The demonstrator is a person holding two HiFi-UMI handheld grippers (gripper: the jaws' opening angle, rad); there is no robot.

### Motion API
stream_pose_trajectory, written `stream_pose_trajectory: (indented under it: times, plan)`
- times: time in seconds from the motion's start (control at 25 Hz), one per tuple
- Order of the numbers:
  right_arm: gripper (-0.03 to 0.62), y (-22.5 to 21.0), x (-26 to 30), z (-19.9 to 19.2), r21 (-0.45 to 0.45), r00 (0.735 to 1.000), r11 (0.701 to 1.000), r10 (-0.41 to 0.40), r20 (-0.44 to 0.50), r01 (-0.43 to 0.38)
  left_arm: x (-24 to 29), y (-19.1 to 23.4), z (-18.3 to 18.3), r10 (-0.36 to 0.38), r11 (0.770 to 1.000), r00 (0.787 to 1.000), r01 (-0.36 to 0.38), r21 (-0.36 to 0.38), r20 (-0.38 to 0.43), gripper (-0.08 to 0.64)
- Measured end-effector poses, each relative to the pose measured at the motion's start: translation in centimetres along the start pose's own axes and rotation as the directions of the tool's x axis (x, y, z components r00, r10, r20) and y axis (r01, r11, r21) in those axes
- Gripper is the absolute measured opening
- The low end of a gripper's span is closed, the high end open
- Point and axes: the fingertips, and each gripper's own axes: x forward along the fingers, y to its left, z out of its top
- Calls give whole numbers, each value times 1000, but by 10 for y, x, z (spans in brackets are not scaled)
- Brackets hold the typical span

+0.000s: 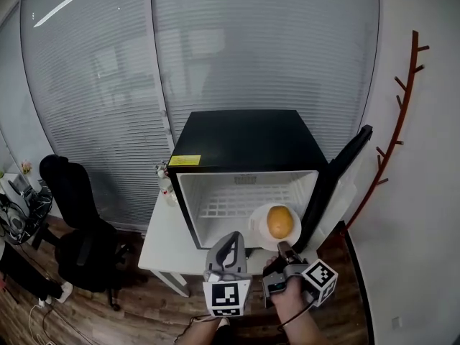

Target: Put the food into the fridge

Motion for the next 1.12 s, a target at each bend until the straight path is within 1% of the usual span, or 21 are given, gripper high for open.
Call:
stream_pose_trajectory:
  times: [0.36, 0.48, 0.56, 0.68, 0.8, 0.96, 1.12]
  plan:
    - [34, 4, 83, 0, -2, 996, 1000, -27, 83, 27, 70, 48, -15, -75, 997, 997, 74, -15, -2, 26]
    - [34, -2, 105, 3, -13, 992, 999, -50, 119, 52, 89, 63, -22, -95, 995, 996, 95, -26, 1, 26]
    - [34, -9, 115, 7, -16, 987, 997, -74, 145, 77, 100, 69, -23, -108, 993, 994, 108, -45, 16, 26]
    - [34, -20, 125, 11, -3, 977, 994, -109, 181, 111, 114, 72, -29, -145, 988, 989, 146, -52, 15, 26]
    - [34, -26, 132, 12, 4, 972, 991, -130, 194, 132, 125, 73, -37, -172, 984, 985, 171, -54, -1, 26]
    - [34, -31, 139, 14, 16, 969, 988, -156, 191, 155, 136, 69, -43, -190, 980, 982, 189, -61, -16, 26]
    - [34, -37, 144, 17, 24, 969, 985, -174, 178, 172, 142, 67, -47, -186, 981, 982, 185, -61, -22, 26]
